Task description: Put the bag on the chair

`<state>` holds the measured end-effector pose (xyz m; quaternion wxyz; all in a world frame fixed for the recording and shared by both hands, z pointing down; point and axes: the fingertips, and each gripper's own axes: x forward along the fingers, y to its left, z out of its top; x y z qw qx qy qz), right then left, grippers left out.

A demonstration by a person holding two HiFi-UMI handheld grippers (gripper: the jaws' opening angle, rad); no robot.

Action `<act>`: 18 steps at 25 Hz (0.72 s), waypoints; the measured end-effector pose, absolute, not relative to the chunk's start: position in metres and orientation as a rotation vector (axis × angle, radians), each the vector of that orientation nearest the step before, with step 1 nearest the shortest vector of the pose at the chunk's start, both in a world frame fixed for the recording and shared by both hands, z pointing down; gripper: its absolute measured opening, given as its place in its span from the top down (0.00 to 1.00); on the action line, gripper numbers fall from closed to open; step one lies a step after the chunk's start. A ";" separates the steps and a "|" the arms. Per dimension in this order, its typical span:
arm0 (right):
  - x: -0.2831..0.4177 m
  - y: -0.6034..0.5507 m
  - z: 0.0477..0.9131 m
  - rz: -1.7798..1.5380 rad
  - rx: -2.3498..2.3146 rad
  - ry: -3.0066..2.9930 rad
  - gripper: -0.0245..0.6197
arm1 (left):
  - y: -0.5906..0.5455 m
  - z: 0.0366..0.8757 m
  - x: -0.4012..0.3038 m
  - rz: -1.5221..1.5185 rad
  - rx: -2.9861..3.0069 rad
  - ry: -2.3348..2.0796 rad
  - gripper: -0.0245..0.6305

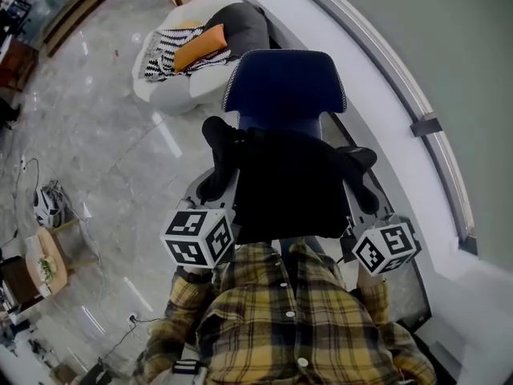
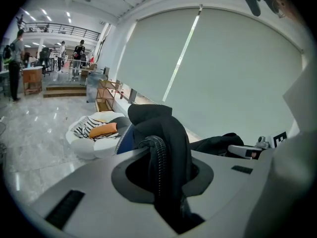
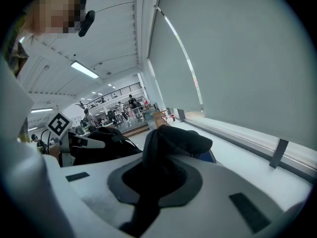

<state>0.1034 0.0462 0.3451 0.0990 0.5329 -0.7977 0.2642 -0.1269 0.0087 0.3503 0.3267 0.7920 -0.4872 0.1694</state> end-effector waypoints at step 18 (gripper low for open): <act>0.138 -0.090 0.337 0.741 1.375 -2.501 0.91 | -0.103 0.336 -0.089 0.407 2.015 -1.434 0.82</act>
